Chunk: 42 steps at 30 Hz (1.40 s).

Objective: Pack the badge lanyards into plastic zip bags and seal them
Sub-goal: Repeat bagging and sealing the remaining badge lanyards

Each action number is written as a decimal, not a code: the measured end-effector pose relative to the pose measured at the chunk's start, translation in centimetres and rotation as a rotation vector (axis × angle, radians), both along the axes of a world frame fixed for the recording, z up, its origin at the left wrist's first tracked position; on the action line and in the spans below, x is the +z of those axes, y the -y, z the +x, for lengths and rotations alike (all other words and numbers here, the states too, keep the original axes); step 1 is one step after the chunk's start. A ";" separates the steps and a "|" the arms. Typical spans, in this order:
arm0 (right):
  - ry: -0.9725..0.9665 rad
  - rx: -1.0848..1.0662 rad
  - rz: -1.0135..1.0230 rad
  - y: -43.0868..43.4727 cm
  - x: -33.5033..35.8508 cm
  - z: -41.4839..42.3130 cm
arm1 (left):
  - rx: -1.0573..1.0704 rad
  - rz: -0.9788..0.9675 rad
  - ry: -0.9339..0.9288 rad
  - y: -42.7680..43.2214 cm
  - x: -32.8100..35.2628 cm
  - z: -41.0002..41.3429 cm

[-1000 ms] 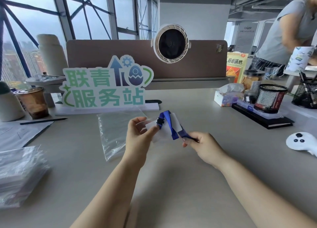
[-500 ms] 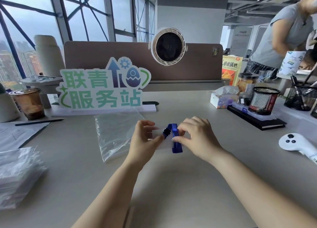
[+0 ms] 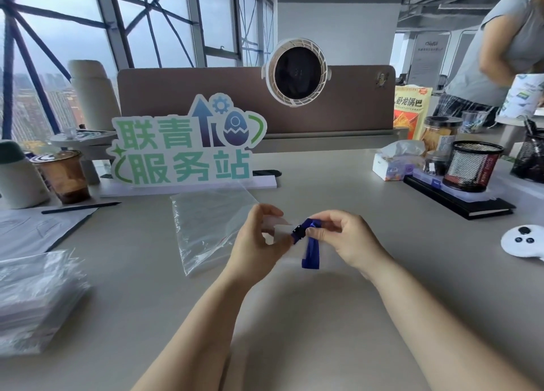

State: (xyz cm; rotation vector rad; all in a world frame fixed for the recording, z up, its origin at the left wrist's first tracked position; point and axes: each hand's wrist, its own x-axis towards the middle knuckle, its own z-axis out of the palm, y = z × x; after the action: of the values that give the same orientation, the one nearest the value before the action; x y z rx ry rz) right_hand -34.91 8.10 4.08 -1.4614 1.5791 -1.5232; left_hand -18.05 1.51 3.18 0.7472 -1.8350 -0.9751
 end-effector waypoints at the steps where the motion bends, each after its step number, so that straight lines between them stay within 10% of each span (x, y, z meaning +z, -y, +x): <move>1: 0.025 0.000 0.001 0.1 -0.1 0.1 | 0.042 -0.049 0.040 0.1 -0.1 0.1; 9: 0.020 -0.033 0.025 0.1 -0.4 0.6 | 0.456 -0.177 0.147 0.5 0.9 2.9; 15: 0.043 0.005 0.057 0.2 0.1 2.2 | 0.562 -0.191 0.751 2.2 -0.6 8.8; 26: 0.133 -0.106 0.145 1.9 -0.9 4.2 | 0.482 -0.216 0.351 1.6 -0.9 7.2; 42: 0.547 -0.248 0.227 1.6 -1.2 3.8 | 0.312 -0.302 0.361 1.0 -1.7 5.8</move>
State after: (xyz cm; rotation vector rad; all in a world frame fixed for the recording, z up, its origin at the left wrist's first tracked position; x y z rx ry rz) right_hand -31.07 6.55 2.87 -0.6640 1.5563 -1.6330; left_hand -12.29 0.52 1.49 1.0288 -2.0314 -0.3654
